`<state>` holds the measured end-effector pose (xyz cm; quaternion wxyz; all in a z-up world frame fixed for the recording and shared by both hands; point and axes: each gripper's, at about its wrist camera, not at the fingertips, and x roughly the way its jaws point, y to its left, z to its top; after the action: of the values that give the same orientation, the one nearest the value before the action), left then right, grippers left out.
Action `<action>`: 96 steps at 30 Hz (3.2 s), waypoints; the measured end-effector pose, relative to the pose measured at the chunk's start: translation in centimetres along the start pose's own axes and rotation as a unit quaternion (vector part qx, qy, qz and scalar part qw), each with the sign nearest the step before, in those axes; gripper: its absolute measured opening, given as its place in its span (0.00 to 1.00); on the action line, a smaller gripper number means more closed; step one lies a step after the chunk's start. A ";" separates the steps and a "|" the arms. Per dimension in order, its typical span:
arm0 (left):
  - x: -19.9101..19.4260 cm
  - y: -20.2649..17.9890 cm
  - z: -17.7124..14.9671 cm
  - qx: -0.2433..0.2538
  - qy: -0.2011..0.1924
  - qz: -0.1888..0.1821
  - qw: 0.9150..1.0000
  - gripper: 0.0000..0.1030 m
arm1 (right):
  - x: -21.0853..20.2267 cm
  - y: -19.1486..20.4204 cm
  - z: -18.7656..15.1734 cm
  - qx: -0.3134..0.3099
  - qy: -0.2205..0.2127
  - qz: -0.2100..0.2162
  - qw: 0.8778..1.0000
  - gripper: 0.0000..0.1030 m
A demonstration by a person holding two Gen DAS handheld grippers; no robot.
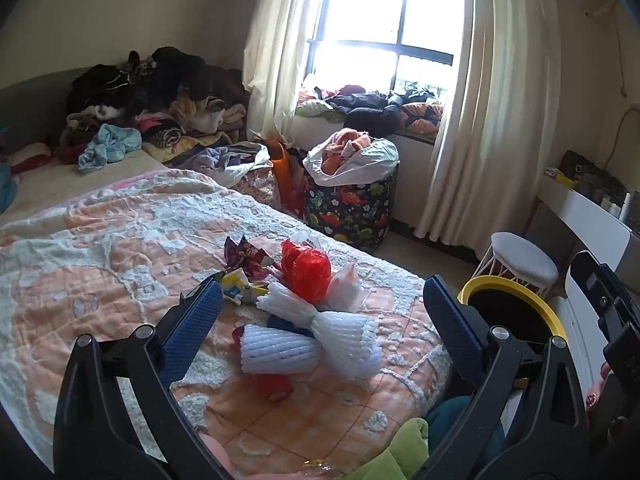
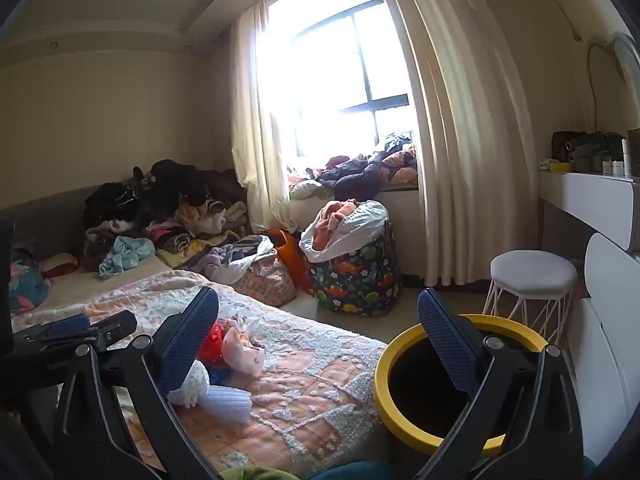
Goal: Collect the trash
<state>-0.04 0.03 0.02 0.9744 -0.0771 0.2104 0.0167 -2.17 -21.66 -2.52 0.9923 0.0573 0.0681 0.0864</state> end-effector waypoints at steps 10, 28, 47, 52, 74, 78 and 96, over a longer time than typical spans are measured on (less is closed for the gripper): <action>0.0 -0.3 -0.3 0.002 -0.003 -0.001 1.000 0.90 | 0.1 0.0 0.0 -0.004 0.008 -0.004 1.000 0.94; 0.1 -0.4 0.0 0.003 -0.004 -0.002 1.000 0.90 | -0.1 0.1 0.1 -0.004 0.006 -0.003 1.000 0.94; -0.1 -0.4 0.0 0.005 -0.003 -0.006 1.000 0.90 | 0.3 -0.3 -0.2 0.000 0.006 -0.005 1.000 0.94; -0.1 -0.8 0.0 0.008 0.000 -0.008 1.000 0.90 | 0.2 -0.4 -0.2 0.000 0.006 -0.005 1.000 0.94; 1.8 6.4 0.6 -0.077 0.014 0.017 0.997 0.89 | 3.3 3.3 -0.6 -0.013 0.061 0.075 0.995 0.94; 1.9 8.6 1.2 -0.093 0.012 0.029 0.995 0.89 | 4.6 5.5 -1.2 -0.026 0.091 0.110 0.989 0.94; 9.1 10.0 4.4 -0.077 0.070 -0.017 0.994 0.89 | 11.6 9.3 -5.1 -0.025 0.238 0.174 0.955 0.94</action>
<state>9.43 10.65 -1.22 0.9487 -0.1560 0.2748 0.0105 6.91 -9.99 -7.80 0.9180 0.0215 0.2889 0.2707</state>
